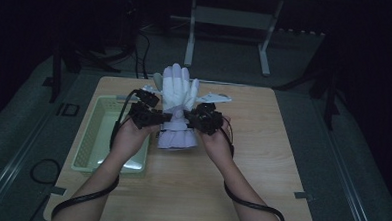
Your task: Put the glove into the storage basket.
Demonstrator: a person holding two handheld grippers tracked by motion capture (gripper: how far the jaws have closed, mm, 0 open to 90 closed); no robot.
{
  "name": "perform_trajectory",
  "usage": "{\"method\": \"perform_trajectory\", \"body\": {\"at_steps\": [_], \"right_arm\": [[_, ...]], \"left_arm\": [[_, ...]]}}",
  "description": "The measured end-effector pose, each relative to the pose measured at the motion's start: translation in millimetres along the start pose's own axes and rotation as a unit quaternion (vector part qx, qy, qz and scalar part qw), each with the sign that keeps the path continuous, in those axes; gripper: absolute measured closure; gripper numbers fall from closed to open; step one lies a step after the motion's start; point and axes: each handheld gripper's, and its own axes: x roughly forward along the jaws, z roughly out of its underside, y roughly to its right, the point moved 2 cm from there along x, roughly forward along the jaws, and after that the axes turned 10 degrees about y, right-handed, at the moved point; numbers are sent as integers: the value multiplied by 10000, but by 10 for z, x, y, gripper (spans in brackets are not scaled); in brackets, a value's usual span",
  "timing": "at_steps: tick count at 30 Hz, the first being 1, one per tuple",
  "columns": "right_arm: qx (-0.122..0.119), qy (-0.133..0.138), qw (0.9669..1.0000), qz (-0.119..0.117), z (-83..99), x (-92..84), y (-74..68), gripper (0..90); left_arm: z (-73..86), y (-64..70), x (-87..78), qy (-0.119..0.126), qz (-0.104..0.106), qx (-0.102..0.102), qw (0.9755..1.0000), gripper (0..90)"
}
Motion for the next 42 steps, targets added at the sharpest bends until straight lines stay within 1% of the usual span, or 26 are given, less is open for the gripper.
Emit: {"method": "perform_trajectory", "body": {"at_steps": [1,2,4,8,12,13,16,17,18,21,22,24,27,28,31,33,34,35,36,37,38,39,40,41,42], "right_arm": [[5,1,10000,-24,-15,21,-32,806],[30,10,10000,-66,-37,59,-86,806],[48,23,9999,-119,-71,122,-175,807],[53,14,9997,-244,-126,248,-357,807],[29,-29,9994,-357,-159,380,-531,809],[27,-44,9993,-372,-164,405,-564,809],[-12,-89,9990,-428,-177,526,-728,812],[-56,-107,9990,-441,-177,557,-767,812],[-93,-118,9988,-463,-175,608,-824,812],[-110,-210,9986,-474,-164,712,-941,813],[-142,-264,9984,-472,-157,757,-990,813],[-68,-317,9983,-486,-139,830,-1070,813],[-54,-399,9979,-508,-95,932,-1190,813],[-61,-433,9977,-512,-66,976,-1239,813],[-75,-545,9973,-484,12,1065,-1328,813],[-69,-678,9966,-469,83,1129,-1359,813],[-33,-798,9958,-454,133,1172,-1372,813],[-17,-872,9952,-435,164,1196,-1379,813],[-53,-983,9944,-392,214,1238,-1392,813],[-57,-1070,9935,-382,241,1263,-1396,813],[-11,-1194,9922,-365,282,1303,-1395,813],[-9,-1246,9916,-346,305,1326,-1395,813],[-60,-1346,9904,-301,341,1361,-1401,813],[-96,-1411,9896,-276,361,1383,-1403,813],[-105,-1502,9883,-236,390,1411,-1405,812]], "left_arm": [[-3,-34,-58,-30,-88,62,9999,764],[-2,-56,-91,-35,-125,77,9999,763],[15,-133,-191,-79,-196,54,9998,763],[82,-277,-344,-41,-269,2,9996,764],[187,-444,-486,13,-276,-82,9996,763],[224,-506,-531,32,-270,-115,9996,762],[316,-654,-614,84,-273,-142,9995,762],[364,-726,-643,109,-263,-244,9993,762],[392,-766,-658,118,-250,-290,9992,762],[501,-898,-719,116,-247,-367,9990,762],[527,-935,-737,84,-254,-360,9990,762],[571,-1012,-772,19,-250,-387,9989,762],[674,-1148,-826,-133,-240,-383,9989,762],[703,-1174,-829,-141,-245,-411,9988,762],[837,-1265,-799,-274,-246,-510,9980,762],[919,-1308,-752,-392,-229,-518,9976,761],[949,-1322,-725,-450,-228,-560,9972,761],[997,-1344,-679,-534,-233,-604,9965,761],[1025,-1356,-650,-587,-241,-629,9960,761],[1067,-1380,-602,-695,-230,-742,9946,761],[1088,-1389,-577,-740,-255,-762,9940,761],[1120,-1396,-534,-835,-268,-791,9930,761],[1137,-1402,-505,-898,-288,-796,9923,761],[1163,-1409,-461,-961,-323,-849,9912,760],[1176,-1416,-438,-1012,-312,-878,9905,760]]}}
